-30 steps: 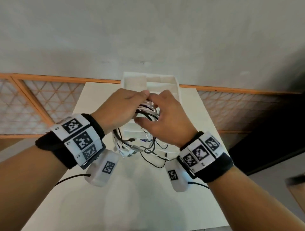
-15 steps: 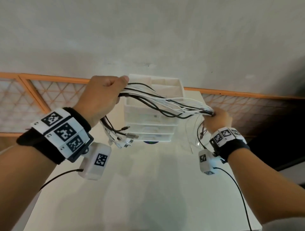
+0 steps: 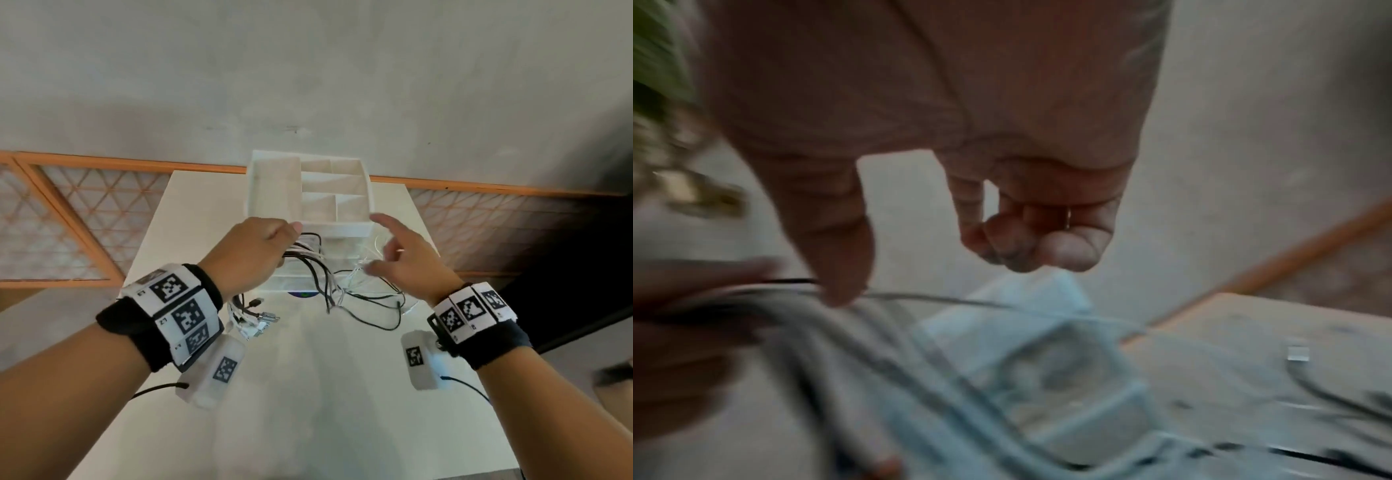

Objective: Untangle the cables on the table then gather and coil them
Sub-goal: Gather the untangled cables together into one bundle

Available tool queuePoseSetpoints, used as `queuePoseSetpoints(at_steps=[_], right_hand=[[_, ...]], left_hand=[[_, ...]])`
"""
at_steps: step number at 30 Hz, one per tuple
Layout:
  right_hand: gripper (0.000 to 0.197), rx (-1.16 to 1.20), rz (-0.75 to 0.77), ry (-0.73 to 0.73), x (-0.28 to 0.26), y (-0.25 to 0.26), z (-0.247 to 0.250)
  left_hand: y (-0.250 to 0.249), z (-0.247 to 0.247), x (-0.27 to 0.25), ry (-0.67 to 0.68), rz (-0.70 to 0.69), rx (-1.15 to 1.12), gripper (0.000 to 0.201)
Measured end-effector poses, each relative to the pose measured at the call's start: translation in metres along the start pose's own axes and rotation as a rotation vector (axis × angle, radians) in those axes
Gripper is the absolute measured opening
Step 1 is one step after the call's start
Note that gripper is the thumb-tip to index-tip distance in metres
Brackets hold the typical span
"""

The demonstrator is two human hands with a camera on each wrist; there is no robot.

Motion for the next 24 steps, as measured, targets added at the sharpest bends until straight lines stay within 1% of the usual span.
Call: queuePoseSetpoints(at_steps=[1, 2, 3, 4, 5, 6, 7, 9, 11, 13, 14, 16, 17, 20, 23, 24], right_hand=[[0.081, -0.012, 0.075, 0.068, -0.008, 0.029, -0.014], [0.074, -0.069, 0.134, 0.122, -0.016, 0.051, -0.031], [0.056, -0.147, 0.168, 0.137, -0.021, 0.064, -0.048], [0.032, -0.226, 0.159, 0.111, -0.021, 0.067, -0.059], [0.021, -0.292, 0.114, 0.075, -0.014, 0.057, -0.063], [0.028, -0.35, 0.025, 0.057, 0.0, 0.029, -0.059], [0.034, -0.399, -0.052, 0.07, 0.008, 0.007, -0.056], [0.035, -0.471, -0.166, 0.068, 0.021, -0.036, -0.035], [0.036, -0.52, -0.226, -0.04, 0.032, -0.063, -0.004], [0.033, -0.536, -0.235, -0.149, 0.044, -0.07, 0.02], [0.031, -0.494, -0.238, -0.175, 0.05, -0.069, 0.028], [0.032, -0.344, -0.255, -0.226, 0.063, -0.065, 0.045], [0.031, -0.258, -0.259, -0.254, 0.071, -0.062, 0.053], [0.013, 0.094, -0.28, -0.322, 0.089, -0.056, 0.076], [0.024, 0.221, -0.224, -0.438, 0.113, -0.041, 0.106], [0.024, 0.268, -0.192, -0.469, 0.119, -0.033, 0.116]], left_hand=[[-0.008, -0.003, -0.001, 0.017, -0.03, 0.018, 0.05], [-0.018, -0.007, -0.002, 0.024, -0.066, 0.031, 0.05], [-0.029, -0.009, -0.004, 0.019, -0.099, 0.046, 0.05], [-0.036, -0.01, -0.007, 0.013, -0.122, 0.051, 0.05], [-0.04, -0.009, -0.006, 0.009, -0.136, 0.028, 0.051], [-0.04, -0.015, 0.004, 0.027, -0.133, -0.019, 0.051], [-0.036, -0.011, 0.002, 0.026, -0.111, -0.062, 0.051], [-0.023, -0.002, 0.001, 0.014, -0.046, -0.117, 0.05], [-0.009, 0.001, 0.0, 0.036, 0.003, -0.087, 0.054], [0.007, -0.011, -0.001, 0.12, 0.052, -0.036, 0.052], [0.019, -0.021, -0.004, 0.187, 0.097, -0.035, 0.054], [0.044, -0.04, -0.011, 0.31, 0.193, -0.048, 0.065], [0.055, -0.046, -0.014, 0.335, 0.231, -0.054, 0.071], [0.077, -0.044, -0.015, 0.295, 0.277, -0.067, 0.075], [0.075, -0.036, -0.005, 0.225, 0.267, -0.113, 0.072], [0.071, -0.032, 0.0, 0.201, 0.253, -0.129, 0.07]])
Point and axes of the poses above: each hand's wrist, its own x-axis towards the middle knuckle, its own z-axis out of the back of the hand, y = z × x, the point moved 9 cm from there along x, towards the middle knuckle, and after that the axes turned 3 degrees about -z, right-handed, at the moved point
